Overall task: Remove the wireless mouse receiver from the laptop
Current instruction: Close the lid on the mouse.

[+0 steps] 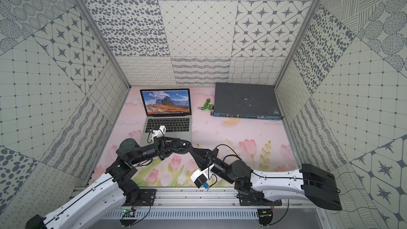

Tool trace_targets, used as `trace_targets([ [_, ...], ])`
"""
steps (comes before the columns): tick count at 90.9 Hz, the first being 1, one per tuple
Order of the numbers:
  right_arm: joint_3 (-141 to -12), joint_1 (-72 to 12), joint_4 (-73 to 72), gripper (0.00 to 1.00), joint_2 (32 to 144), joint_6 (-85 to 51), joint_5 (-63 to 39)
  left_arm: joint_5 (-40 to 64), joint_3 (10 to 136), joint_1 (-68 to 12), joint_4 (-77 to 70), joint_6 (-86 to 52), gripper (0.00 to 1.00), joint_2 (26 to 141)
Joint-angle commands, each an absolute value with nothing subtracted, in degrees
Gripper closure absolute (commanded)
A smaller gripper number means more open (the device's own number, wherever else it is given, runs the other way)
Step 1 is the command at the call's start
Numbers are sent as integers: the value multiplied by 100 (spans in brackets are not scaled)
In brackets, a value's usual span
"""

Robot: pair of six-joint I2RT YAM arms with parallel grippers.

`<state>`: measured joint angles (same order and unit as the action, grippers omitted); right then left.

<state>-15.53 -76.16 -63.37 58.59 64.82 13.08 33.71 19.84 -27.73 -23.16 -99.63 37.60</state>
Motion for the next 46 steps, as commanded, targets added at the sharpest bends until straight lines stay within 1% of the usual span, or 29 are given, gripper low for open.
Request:
trace_targets([
  [1, -1426, -7646, -7281, 100, 5869, 6599, 1615, 3434, 1996, -2654, -3043, -10081, 86, 3759],
  [21, -1532, -7638, -6790, 100, 5740, 6775, 1642, 3453, 1940, -2654, -3169, -10132, 86, 3794],
  [46, -1577, -7635, -7087, 100, 6433, 7057, 1722, 3454, 1908, -2656, -3216, -10151, 86, 3783],
])
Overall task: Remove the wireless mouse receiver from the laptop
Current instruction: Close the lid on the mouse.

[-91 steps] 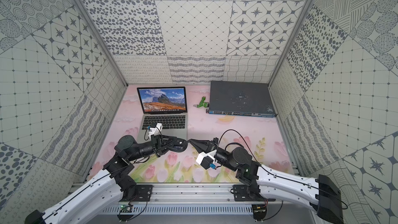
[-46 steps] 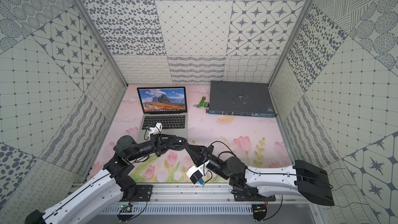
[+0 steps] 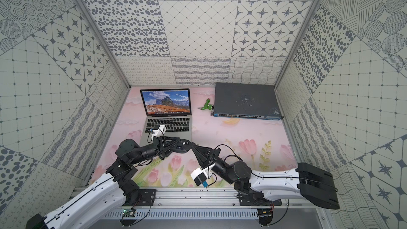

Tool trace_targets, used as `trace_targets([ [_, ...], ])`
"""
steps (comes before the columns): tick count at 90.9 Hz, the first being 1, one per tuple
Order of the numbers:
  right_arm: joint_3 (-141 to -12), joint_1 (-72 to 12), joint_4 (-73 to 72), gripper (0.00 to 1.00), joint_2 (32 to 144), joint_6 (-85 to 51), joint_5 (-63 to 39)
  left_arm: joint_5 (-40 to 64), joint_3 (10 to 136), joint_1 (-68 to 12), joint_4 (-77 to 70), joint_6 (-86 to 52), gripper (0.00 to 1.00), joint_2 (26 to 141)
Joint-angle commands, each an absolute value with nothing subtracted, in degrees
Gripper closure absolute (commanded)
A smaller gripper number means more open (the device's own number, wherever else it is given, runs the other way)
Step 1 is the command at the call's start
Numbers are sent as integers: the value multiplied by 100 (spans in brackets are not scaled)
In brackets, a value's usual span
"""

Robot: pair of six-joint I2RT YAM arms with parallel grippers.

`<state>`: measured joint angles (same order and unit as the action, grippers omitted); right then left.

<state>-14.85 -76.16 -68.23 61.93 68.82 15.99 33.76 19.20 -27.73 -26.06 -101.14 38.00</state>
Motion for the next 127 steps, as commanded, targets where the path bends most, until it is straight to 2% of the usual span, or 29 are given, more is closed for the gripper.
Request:
trace_targets([
  [1, -1575, -7636, -7125, 100, 6455, 7066, 1722, 3454, 1903, -2655, -3216, -10151, 86, 3777],
  [127, -1301, -7637, -7480, 100, 6689, 7761, 1406, 3840, 1747, -2619, -3891, -10407, 86, 3904],
])
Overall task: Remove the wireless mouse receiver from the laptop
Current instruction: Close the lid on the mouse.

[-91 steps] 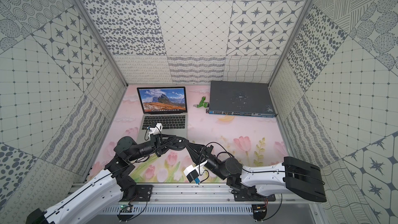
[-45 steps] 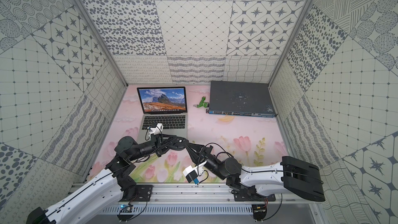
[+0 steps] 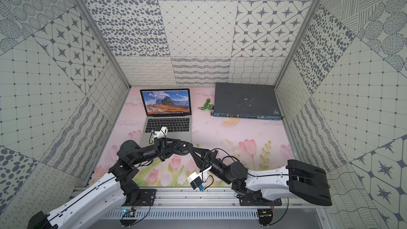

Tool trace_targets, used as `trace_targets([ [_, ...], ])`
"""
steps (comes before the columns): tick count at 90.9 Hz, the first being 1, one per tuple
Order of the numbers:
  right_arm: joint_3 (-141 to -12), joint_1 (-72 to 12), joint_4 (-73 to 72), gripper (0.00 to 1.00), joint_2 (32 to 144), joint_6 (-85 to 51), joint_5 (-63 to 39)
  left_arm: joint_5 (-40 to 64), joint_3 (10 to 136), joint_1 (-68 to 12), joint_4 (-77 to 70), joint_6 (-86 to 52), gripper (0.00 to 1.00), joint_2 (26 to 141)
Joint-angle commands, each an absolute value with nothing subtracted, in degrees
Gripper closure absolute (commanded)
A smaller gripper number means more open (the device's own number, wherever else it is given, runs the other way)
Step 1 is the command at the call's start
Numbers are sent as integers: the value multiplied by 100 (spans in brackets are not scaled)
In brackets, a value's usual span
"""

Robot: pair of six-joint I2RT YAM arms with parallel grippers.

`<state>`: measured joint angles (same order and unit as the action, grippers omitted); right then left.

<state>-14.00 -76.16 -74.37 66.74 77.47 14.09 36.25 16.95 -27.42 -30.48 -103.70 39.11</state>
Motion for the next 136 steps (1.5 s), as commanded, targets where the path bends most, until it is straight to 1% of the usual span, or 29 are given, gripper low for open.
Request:
trace_targets([
  [1, -1296, -7637, -7475, 100, 6689, 7761, 1406, 3840, 1744, -2619, -3892, -10406, 86, 3903],
  [26, -1275, -7638, -7423, 100, 6639, 7658, 1439, 3850, 1744, -2611, -3910, -10415, 86, 3906],
  [37, -1255, -7629, -7397, 94, 6590, 7621, 1451, 3841, 1742, -2610, -3903, -10391, 86, 3906],
  [63, -1240, -7601, -7185, 87, 6465, 7554, 1424, 3858, 1717, -2593, -3927, -10388, 86, 3909],
  [83, -1237, -7579, -7052, 83, 6373, 7456, 1393, 3876, 1722, -2581, -3955, -10397, 86, 3911],
  [116, -1419, -7481, -6903, 83, 6366, 7400, 1204, 3876, 1688, -2583, -3949, -10380, 86, 3895],
  [136, -1473, -7476, -6826, 83, 6134, 7318, 1153, 3868, 1602, -2582, -3952, -10380, 86, 3864],
])
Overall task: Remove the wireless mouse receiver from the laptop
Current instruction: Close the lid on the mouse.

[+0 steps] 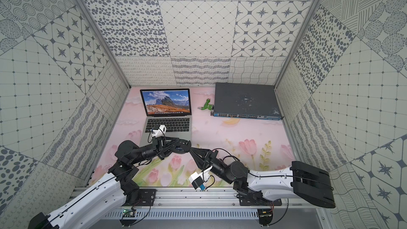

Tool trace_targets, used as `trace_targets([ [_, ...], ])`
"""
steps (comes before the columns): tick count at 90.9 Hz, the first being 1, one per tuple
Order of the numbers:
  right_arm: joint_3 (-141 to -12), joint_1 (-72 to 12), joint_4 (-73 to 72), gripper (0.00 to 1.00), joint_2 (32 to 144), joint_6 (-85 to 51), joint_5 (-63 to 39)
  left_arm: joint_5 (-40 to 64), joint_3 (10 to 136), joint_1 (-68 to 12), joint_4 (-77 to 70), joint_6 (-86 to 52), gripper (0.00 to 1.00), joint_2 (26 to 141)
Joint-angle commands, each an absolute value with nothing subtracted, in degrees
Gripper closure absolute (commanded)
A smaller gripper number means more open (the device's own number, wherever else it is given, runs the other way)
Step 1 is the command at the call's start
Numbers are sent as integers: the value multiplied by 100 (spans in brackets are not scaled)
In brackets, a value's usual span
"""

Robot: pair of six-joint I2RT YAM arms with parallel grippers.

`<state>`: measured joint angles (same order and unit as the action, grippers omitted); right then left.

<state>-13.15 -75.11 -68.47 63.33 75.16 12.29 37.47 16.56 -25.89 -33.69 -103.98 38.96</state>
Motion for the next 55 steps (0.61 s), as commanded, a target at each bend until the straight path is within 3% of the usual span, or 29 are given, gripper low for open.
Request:
trace_targets([
  [1, -1479, -7473, -6797, 83, 6121, 7311, 1148, 3868, 1596, -2579, -3954, -10380, 86, 3861],
  [55, -1624, -7407, -6236, 86, 5964, 7125, 1015, 3902, 1541, -2584, -3975, -10336, 86, 3859],
])
